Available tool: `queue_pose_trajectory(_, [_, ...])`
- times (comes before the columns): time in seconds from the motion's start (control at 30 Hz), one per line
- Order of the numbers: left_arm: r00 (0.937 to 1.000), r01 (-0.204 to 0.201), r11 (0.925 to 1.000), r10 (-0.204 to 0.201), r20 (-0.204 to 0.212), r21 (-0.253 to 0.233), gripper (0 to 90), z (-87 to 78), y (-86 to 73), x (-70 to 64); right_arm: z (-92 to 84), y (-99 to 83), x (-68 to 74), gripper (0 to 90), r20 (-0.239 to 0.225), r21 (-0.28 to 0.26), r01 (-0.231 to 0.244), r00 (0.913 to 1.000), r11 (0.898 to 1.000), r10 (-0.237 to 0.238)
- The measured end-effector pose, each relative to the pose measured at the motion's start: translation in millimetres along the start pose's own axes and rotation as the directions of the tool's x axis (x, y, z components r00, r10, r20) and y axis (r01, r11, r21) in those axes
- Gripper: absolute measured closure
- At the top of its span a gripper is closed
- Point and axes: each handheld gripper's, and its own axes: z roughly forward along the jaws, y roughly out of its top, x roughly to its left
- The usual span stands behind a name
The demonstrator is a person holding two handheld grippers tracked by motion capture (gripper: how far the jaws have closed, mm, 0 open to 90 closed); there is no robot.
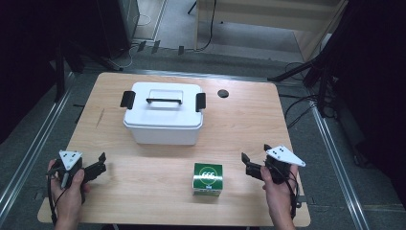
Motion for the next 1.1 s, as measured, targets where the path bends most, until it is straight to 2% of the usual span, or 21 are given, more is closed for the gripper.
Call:
queue_pose_trajectory(0.03, [0.9993, 0.002, 1.0000, -0.002, 0.037, -0.001, 9.4, -1.9, 0.1, 2.0, 0.2, 1.0, -1.0, 13.5, -0.004, -0.001, 0.000, 1.0000, 1.000, 0.000])
queue_pose_trajectory(0.1, [0.9978, 0.000, 0.9999, 0.001, 0.066, -0.011, 9.4, -4.0, -0.8, 3.5, 0.7, 2.8, -2.8, 13.5, -0.013, -0.002, 0.000, 0.9999, 1.000, 0.000])
queue_pose_trajectory(0.27, [0.9984, -0.013, 0.9997, 0.014, 0.054, -0.019, 9.2, -4.7, -3.1, 1.9, 1.7, 9.5, -6.3, 14.0, 0.001, -0.008, 0.020, 0.9998, 1.000, -0.020])
queue_pose_trajectory(0.4, [0.9976, -0.037, 0.9987, 0.039, 0.057, -0.034, 9.1, -6.4, -4.2, -1.6, 2.5, 19.5, -9.5, 16.6, -0.011, -0.024, 0.035, 0.9993, 0.999, -0.035])
queue_pose_trajectory(0.53, [0.9974, -0.025, 0.9994, 0.026, 0.067, -0.022, 9.1, -5.5, -3.8, -0.4, 3.4, 30.5, -10.8, 19.2, -0.030, -0.011, 0.075, 0.9967, 0.997, -0.075])
queue_pose_trajectory(0.7, [0.9983, -0.013, 0.9999, 0.014, 0.057, -0.010, 9.1, -4.5, -3.3, 0.3, 8.7, 44.0, -13.3, 23.3, -0.016, -0.025, 0.101, 0.9947, 0.995, -0.102])
queue_pose_trajectory(0.77, [0.9980, -0.018, 0.9998, 0.019, 0.060, -0.011, 9.1, -4.7, -3.3, 0.1, 10.6, 49.8, -14.0, 27.1, -0.019, -0.039, 0.116, 0.9930, 0.993, -0.116])
queue_pose_trajectory(0.87, [0.9982, -0.021, 0.9996, 0.022, 0.055, -0.017, 9.1, -4.9, -3.4, -0.3, 14.6, 60.3, -14.3, 34.9, -0.049, -0.051, 0.148, 0.9874, 0.988, -0.150])
queue_pose_trajectory(1.03, [0.9989, -0.016, 0.9998, 0.016, 0.043, -0.015, 9.1, -2.9, -2.4, -1.0, 24.3, 75.6, -12.8, 37.5, -0.058, -0.038, 0.190, 0.9798, 0.981, -0.191])
queue_pose_trajectory(1.1, [0.9993, -0.016, 0.9998, 0.017, 0.033, -0.010, 9.1, -1.9, -1.8, -1.7, 27.3, 81.4, -12.2, 33.6, -0.079, -0.031, 0.193, 0.9776, 0.981, -0.195])
